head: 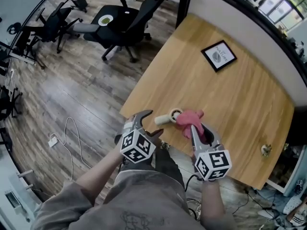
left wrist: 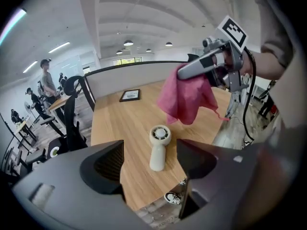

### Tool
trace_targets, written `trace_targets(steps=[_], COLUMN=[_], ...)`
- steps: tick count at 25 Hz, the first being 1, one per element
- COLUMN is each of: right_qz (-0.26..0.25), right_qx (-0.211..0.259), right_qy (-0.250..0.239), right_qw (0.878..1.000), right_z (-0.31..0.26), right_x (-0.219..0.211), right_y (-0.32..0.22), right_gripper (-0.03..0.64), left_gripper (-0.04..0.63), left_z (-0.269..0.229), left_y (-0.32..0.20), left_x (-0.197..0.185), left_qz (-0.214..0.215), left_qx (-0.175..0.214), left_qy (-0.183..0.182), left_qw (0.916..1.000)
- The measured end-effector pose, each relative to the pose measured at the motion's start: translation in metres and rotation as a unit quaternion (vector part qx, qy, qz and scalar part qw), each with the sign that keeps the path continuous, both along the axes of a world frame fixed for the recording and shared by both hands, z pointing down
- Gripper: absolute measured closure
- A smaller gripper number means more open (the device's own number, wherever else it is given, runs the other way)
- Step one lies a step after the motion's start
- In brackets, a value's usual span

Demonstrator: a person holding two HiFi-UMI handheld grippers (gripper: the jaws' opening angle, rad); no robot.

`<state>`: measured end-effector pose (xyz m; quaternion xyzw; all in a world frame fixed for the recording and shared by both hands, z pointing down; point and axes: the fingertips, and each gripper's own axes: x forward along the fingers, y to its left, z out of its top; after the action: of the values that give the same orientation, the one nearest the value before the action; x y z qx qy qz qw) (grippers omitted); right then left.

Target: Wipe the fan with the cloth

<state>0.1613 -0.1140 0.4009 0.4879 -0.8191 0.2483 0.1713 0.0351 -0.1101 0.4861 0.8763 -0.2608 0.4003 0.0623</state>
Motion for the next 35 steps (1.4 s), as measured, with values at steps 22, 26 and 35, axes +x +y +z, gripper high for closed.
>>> trace_targets(steps=[22,26,35], right_qz=[0.025,0.030,0.055], right_qx=[-0.056,-0.060,-0.018], right_qy=[0.025,0.027,0.063], right_qw=[0.998,0.997,0.996], right_z=[0.099,0.107,0.118], right_x=[-0.011,-0.009,-0.009], right_y=[-0.009,-0.008,-0.029], right_gripper=[0.541,0.541,0.541], left_gripper=[0.378,0.397,0.399], left_z=[0.123,0.131,0.134], left_y=[0.005,0.006,0.005], left_x=[0.018,0.018,0.017], left_qz=[0.091,0.083,0.081], left_qx=[-0.048,-0.057,-0.081], left_qy=[-0.034,-0.023,-0.008], left_qw=[0.9941,0.9946,0.9933])
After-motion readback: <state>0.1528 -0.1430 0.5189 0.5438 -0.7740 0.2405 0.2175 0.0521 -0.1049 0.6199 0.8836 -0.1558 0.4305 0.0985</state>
